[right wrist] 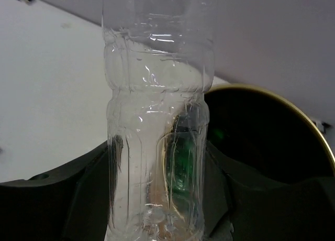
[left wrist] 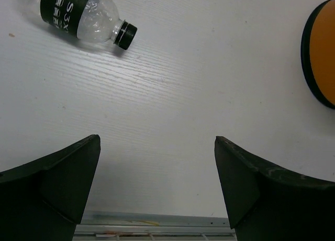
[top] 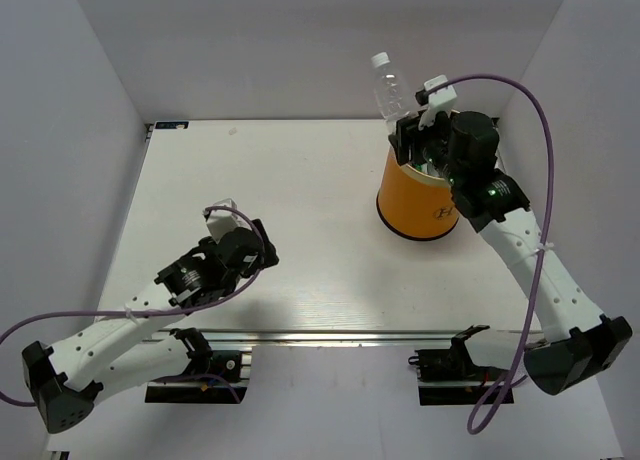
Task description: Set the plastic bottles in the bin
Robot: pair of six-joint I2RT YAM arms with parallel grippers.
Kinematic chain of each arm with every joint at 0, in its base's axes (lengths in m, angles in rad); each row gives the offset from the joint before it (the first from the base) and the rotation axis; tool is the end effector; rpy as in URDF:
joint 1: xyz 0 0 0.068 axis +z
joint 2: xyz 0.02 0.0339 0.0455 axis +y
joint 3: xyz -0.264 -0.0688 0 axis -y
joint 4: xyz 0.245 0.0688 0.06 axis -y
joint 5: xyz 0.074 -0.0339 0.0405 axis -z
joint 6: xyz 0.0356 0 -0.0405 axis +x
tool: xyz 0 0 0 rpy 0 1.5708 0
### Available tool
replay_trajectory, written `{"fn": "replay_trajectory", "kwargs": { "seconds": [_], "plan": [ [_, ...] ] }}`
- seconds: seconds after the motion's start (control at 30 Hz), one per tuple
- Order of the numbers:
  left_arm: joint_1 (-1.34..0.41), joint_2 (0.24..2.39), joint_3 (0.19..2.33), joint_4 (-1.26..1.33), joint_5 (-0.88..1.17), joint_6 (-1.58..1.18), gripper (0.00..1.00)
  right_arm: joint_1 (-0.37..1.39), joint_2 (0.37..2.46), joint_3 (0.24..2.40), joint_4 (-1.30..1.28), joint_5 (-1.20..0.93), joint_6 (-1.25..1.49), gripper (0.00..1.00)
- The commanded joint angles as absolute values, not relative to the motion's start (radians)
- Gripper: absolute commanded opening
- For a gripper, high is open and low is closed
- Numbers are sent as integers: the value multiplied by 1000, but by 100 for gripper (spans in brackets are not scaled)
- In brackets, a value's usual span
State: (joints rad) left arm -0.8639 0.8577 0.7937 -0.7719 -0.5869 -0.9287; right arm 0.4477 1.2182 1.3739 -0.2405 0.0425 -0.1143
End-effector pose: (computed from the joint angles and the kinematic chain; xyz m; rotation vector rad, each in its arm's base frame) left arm 0.1222 -0.1128 0.2805 -0.3320 2.2239 -0.2500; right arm 0.2447 0.1158 0.4492 -0.4291 1.6036 0.2182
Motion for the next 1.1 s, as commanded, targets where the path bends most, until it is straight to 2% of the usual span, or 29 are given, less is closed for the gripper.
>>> {"fn": "replay_trajectory", "kwargs": {
  "seconds": [0.0,0.3,0.4,0.5,0.53,0.7,0.83,1.07],
  "plan": [
    [-861,870,825,-818,-632,-1090,100,413,1230,1292,-169,173,-184,0],
    [-861,922,865,-899,-721,-1192,100,252,1296,1279,-161,131,-193,0],
    [-848,931,855,-899,-730,-1192,100,226,1321,1295,-187,91,-199,6],
    [-828,954,845,-894,-730,-1213,100,199,1336,1311,-250,11,-222,65],
    [-819,954,821,-885,-730,-1213,100,189,1324,1310,-271,-56,-233,90],
    [-782,1031,801,-824,-701,-1235,100,175,1206,1229,-226,-113,-279,90],
    [-738,1129,867,-811,-689,-1264,100,163,1114,1224,-256,-141,-267,90],
    [-649,1300,945,-811,-698,-1374,100,166,778,1134,-313,-216,-239,90]
  ]
}}
